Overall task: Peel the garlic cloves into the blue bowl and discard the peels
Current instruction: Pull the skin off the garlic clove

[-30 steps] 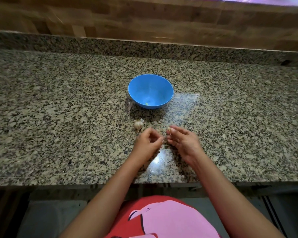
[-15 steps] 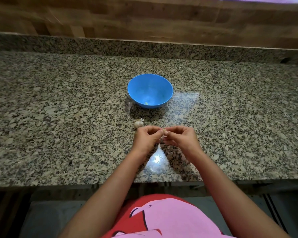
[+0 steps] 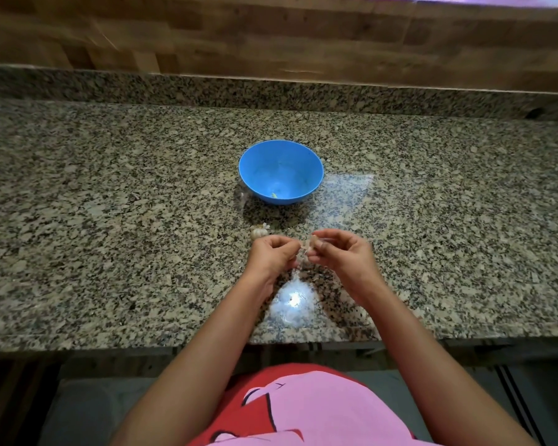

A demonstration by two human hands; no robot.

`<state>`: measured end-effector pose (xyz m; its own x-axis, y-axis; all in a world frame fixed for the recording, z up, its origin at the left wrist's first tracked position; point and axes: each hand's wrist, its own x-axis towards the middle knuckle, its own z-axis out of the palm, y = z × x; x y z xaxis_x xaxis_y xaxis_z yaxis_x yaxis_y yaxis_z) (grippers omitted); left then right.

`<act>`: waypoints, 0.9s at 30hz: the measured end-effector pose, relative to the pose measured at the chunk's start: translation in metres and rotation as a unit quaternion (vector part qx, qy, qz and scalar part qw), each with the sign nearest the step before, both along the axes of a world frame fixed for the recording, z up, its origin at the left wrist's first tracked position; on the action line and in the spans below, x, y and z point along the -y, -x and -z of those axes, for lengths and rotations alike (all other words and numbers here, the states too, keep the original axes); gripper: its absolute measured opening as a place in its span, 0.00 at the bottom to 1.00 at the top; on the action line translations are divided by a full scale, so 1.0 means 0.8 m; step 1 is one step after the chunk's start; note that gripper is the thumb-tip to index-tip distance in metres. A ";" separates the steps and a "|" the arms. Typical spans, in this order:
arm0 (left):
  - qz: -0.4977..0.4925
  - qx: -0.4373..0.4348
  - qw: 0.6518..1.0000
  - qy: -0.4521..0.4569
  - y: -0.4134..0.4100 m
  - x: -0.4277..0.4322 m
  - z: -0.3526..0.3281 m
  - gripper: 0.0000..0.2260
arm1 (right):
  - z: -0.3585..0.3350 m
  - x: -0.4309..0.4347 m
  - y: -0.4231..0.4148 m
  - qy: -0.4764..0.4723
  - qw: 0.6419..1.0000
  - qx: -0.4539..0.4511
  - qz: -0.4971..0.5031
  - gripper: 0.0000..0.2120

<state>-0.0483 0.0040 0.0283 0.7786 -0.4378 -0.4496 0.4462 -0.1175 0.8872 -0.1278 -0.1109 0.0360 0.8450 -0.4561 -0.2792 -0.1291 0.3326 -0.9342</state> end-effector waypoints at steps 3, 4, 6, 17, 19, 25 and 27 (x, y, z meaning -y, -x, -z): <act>0.007 0.048 0.997 -0.052 0.001 -0.006 0.008 0.04 | 0.000 0.009 0.001 -0.040 0.998 0.022 0.046 0.06; 0.024 0.081 0.993 -0.082 0.002 -0.008 0.009 0.02 | 0.001 0.011 0.001 -0.038 0.998 0.021 0.051 0.05; 0.069 0.141 0.978 -0.136 0.003 -0.009 0.011 0.08 | 0.002 0.011 0.001 -0.006 0.999 0.002 0.038 0.06; -0.042 -0.042 0.995 0.078 0.012 0.002 0.003 0.04 | 0.012 -0.012 0.005 0.180 0.983 0.015 0.004 0.02; -0.073 -0.092 0.987 0.106 0.013 0.005 -0.003 0.04 | 0.016 -0.017 0.006 0.212 0.977 0.028 0.023 0.04; -0.086 -0.145 0.972 0.161 0.013 0.008 -0.012 0.05 | 0.016 -0.016 0.003 -0.031 0.997 0.055 0.046 0.06; -0.084 -0.142 0.972 0.169 0.016 0.010 -0.011 0.06 | 0.016 -0.012 0.000 -0.096 0.993 0.051 0.052 0.06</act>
<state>-0.0611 -0.0039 0.0369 0.7168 -0.4754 -0.5100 0.6671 0.2548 0.7000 -0.1277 -0.1016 0.0236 0.8243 -0.4893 -0.2849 0.0071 0.5121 -0.8589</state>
